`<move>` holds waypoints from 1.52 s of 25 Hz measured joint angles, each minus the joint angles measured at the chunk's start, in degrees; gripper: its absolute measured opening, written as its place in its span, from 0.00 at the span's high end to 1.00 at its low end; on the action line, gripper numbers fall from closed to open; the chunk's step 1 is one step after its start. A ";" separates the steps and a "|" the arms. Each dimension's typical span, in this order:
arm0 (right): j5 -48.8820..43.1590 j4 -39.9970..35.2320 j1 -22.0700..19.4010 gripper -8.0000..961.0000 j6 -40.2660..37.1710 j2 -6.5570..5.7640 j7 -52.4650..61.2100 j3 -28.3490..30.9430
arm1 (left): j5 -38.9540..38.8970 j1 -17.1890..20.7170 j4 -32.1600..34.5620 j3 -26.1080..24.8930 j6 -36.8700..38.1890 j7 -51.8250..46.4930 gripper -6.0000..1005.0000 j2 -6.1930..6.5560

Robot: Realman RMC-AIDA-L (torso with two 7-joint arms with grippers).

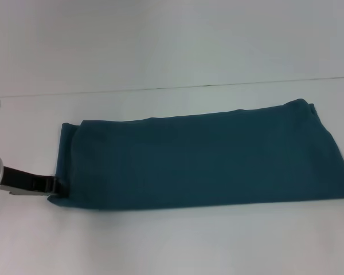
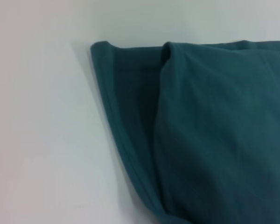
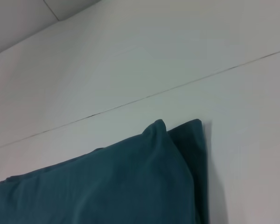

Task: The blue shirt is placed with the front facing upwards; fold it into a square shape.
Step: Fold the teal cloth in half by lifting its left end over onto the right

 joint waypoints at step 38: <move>0.00 0.00 0.21 0.16 0.00 0.03 0.08 0.00 | -1.47 2.06 6.46 -4.02 6.26 -1.40 0.57 0.61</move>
